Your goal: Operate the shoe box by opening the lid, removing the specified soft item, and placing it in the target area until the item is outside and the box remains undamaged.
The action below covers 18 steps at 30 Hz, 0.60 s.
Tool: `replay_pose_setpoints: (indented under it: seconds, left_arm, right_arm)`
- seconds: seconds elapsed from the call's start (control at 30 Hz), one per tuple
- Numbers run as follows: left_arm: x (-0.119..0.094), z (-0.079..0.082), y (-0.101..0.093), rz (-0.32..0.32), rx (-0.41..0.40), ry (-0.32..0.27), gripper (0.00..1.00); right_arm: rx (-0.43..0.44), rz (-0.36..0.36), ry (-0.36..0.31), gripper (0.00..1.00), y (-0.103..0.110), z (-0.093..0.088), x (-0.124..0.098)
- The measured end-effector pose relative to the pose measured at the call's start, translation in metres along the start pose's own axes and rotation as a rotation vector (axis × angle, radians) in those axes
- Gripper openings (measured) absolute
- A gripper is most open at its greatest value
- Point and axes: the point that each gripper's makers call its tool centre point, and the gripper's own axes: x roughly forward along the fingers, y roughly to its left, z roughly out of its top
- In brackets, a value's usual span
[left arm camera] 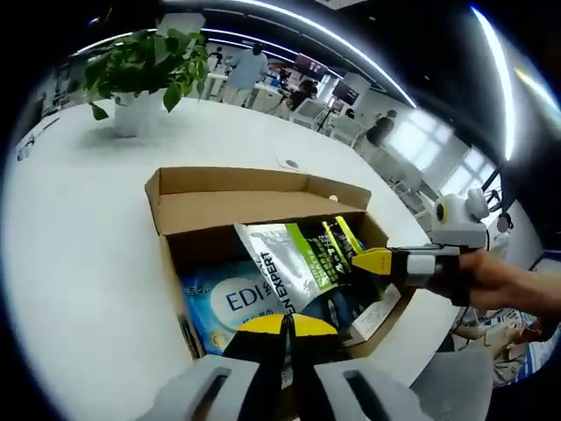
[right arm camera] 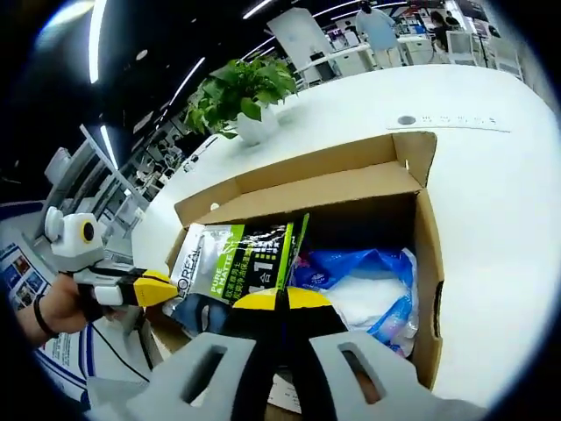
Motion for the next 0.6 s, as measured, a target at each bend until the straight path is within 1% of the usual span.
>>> replay_pose_setpoints:
  seconds: [0.13,0.2,0.27,0.4,0.6]
  left_arm:
    - [-0.005,0.003,-0.009,-0.005,0.008,-0.010,0.00]
    - [-0.005,0.003,-0.008,-0.009,0.008,-0.018,0.00]
    - [-0.008,0.006,-0.013,-0.010,0.005,-0.025,0.00]
    - [-0.007,0.009,-0.015,-0.012,-0.004,-0.032,0.00]
    - [-0.006,0.014,-0.032,-0.027,0.029,-0.029,0.00]
  right_arm:
    - [-0.002,0.000,-0.013,0.00,0.001,0.002,-0.008]
    - [-0.003,-0.001,-0.021,0.00,0.000,0.003,-0.012]
    - [-0.008,-0.002,-0.026,0.00,0.001,0.003,-0.015]
    - [-0.012,-0.002,-0.045,0.00,0.001,0.005,-0.025]
    - [-0.013,-0.010,-0.082,0.00,-0.002,0.006,-0.045]
